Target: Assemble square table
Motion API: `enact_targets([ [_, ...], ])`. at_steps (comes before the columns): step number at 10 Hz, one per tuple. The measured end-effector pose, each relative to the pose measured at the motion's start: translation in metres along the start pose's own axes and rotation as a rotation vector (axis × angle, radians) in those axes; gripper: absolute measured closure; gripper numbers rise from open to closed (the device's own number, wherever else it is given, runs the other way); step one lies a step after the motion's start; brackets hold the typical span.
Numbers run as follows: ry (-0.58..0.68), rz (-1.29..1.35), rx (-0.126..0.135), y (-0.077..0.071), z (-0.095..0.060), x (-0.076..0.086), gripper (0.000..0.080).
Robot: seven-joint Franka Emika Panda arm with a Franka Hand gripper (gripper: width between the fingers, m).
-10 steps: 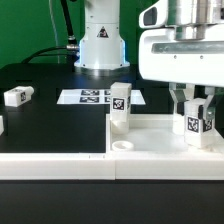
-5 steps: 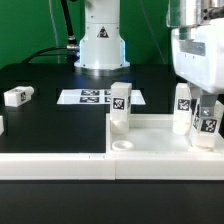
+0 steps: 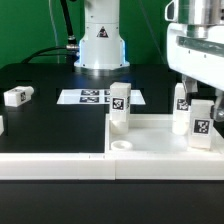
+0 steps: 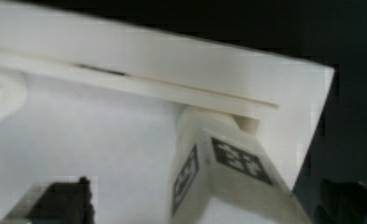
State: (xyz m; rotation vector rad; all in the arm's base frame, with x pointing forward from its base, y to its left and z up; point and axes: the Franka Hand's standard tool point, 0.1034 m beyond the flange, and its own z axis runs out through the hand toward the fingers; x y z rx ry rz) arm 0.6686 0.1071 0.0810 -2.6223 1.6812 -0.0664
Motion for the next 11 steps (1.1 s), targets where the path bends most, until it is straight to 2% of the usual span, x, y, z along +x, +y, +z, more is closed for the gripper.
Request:
enact_targets([
  [5,0.005,-0.274,0.002,-0.0003,0.0001,0.001,0.015],
  [6,0.034,-0.424,0.056,-0.007,0.001,0.0044,0.015],
  [7,0.039,-0.516,0.073,-0.007,0.0038,0.0057,0.015],
  [8,0.036,-0.532,0.074,-0.0074,0.0052,0.0027,0.015],
  [9,0.046,-0.59,0.044,-0.0083,0.0047,-0.0025,0.015],
  [11,0.055,-0.666,0.042,-0.0083,0.0044,0.0003,0.015],
])
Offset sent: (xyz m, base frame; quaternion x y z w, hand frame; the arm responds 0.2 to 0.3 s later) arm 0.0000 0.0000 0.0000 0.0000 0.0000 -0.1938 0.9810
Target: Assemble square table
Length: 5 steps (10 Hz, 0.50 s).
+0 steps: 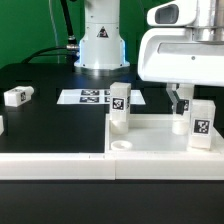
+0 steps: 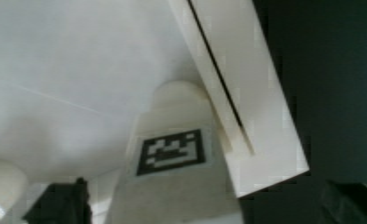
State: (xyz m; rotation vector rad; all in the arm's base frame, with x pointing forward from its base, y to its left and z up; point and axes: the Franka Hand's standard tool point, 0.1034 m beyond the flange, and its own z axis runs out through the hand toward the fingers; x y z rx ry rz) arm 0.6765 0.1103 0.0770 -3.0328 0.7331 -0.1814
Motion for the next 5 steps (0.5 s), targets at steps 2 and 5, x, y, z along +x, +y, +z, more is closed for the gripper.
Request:
enact_targets([
  [2,-0.001,0.051,0.001,-0.0004,0.0,-0.0003,0.0177],
  [5,-0.005,0.233,-0.003,0.0018,0.001,-0.0009,0.0508],
])
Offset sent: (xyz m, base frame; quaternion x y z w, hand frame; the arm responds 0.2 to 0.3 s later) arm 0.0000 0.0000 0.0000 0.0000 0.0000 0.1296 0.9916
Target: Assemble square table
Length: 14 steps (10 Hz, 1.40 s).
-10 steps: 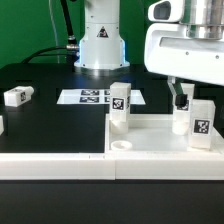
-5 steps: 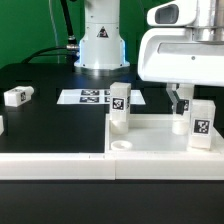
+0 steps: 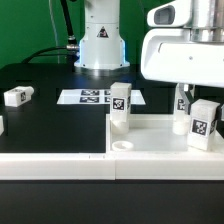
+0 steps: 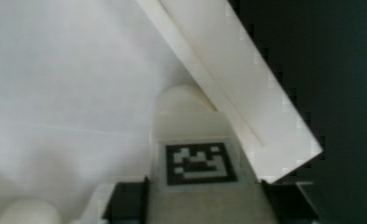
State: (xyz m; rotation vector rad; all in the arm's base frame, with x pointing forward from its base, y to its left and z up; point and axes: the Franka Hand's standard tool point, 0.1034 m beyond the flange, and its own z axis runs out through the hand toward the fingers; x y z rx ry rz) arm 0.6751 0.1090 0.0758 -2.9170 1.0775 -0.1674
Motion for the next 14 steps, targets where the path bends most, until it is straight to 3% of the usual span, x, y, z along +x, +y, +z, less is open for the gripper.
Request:
enact_targets([
  [1,0.0,0.042,0.0,0.0003,0.0001,0.0002,0.0508],
  [4,-0.036,0.664,0.016,0.0002,0.0017,-0.0006,0.0508],
  [6,-0.048,1.055,0.067,-0.0086,0.0035,-0.0038,0.0508],
  [7,-0.057,1.128,0.077,-0.0075,0.0037,-0.0032,0.0508],
  [9,-0.056,1.102,0.076,-0.0072,0.0039,-0.0032,0.0508],
  [10,-0.047,1.007,0.077,-0.0074,0.004,-0.0035,0.041],
  [11,-0.033,0.758,0.089,-0.0086,0.0037,-0.0033,0.041],
  [12,-0.019,0.619,0.101,-0.0073,0.0047,-0.0008,0.0235],
  [13,-0.018,0.604,0.1,-0.0075,0.0047,-0.0011,0.0167],
  [14,-0.013,0.526,0.099,-0.0071,0.0048,-0.0008,0.0155],
])
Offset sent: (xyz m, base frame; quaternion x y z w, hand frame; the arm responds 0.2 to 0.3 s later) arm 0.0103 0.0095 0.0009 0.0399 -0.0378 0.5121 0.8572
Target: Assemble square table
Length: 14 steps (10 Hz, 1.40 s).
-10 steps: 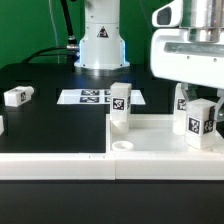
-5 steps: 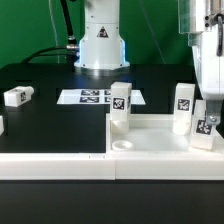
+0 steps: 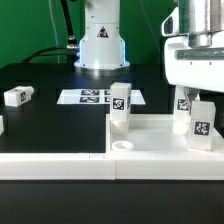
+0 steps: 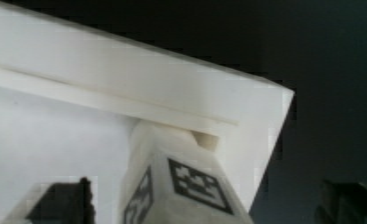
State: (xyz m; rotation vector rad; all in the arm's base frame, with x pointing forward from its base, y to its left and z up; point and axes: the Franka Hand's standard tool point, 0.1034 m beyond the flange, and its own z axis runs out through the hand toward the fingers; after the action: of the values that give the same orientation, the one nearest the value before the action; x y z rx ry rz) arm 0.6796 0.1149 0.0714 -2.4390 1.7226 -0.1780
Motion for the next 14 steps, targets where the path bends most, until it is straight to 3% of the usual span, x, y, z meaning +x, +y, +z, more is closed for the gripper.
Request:
enact_targets([
  [2,0.0,-0.094,0.0,0.0,0.0,0.0,0.0151],
  [5,0.013,-0.62,-0.003,0.0,-0.002,0.008,0.0151],
  [7,0.02,-0.845,-0.02,0.0,-0.002,0.009,0.0151],
  [9,0.021,-0.81,-0.02,0.0,-0.002,0.009,0.0151],
  [10,0.021,-0.811,-0.02,0.0,-0.002,0.009,0.0282],
  [11,0.02,-0.745,-0.018,0.0,-0.002,0.009,0.0282],
  [12,0.02,-0.658,-0.018,0.001,-0.001,0.009,0.0421],
  [13,0.02,-0.6,-0.023,0.003,-0.001,0.011,0.0503],
  [14,0.017,-0.503,-0.029,0.004,0.0,0.009,0.0503],
])
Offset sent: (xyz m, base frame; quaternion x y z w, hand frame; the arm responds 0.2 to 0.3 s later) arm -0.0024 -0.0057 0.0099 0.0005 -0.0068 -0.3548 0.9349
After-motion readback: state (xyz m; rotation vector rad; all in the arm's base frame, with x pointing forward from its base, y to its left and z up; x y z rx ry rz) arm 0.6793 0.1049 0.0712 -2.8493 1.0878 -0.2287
